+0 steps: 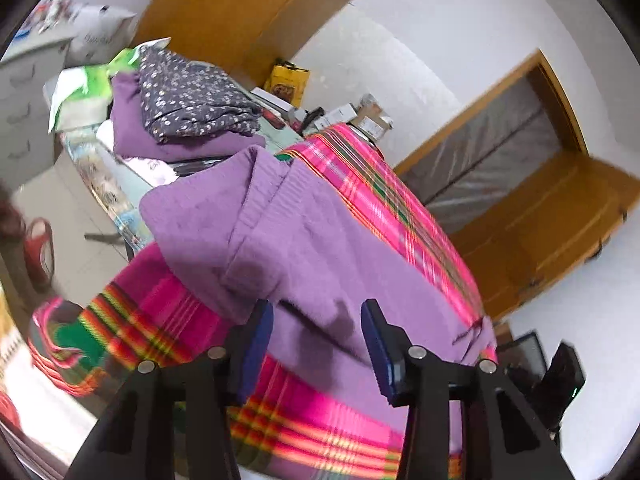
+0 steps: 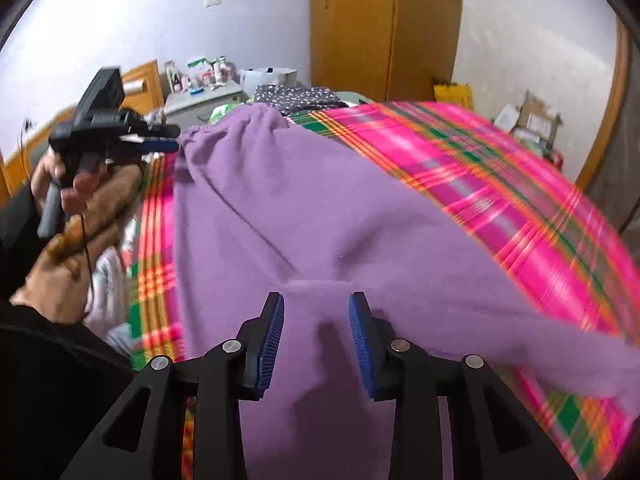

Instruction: Fold clothes

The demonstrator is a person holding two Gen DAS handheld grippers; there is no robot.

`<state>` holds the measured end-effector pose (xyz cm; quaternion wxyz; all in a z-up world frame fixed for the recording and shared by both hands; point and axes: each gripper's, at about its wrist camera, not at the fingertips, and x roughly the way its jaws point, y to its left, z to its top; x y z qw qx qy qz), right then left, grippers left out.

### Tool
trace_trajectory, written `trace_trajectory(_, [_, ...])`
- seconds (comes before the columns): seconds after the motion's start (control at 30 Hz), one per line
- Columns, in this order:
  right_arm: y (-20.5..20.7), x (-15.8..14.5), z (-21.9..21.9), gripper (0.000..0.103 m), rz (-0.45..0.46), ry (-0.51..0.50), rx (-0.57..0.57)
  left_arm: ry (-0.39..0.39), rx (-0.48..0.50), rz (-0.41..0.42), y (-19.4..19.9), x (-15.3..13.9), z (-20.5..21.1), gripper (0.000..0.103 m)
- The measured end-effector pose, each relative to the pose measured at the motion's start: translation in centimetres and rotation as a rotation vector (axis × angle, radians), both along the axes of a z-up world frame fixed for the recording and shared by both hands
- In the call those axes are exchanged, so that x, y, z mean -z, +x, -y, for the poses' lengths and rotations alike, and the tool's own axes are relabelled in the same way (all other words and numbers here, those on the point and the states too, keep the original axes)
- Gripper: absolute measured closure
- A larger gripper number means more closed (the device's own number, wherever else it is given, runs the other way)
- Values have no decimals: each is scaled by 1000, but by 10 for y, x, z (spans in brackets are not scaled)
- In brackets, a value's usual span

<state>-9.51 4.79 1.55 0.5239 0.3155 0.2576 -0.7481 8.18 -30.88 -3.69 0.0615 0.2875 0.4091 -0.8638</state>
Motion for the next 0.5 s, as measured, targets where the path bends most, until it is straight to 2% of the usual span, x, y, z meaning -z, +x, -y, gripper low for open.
trace_trajectory(0.13, [-8,2,12,68,-45,34,-110,40,-34,10,-6,2,3,56])
trace_trajectory(0.23, [-16,8,24,68,-45,80,-224,32,-43,43,-11,2,-1,56])
trace_trajectory(0.4, [-32,26,43,68,-7,207,-360,8,-48,79,-14,-2,-2,56])
trace_trajectory(0.5, [-37,27,46,68,34,239,-396,17,-54,115,-19,1,0,56])
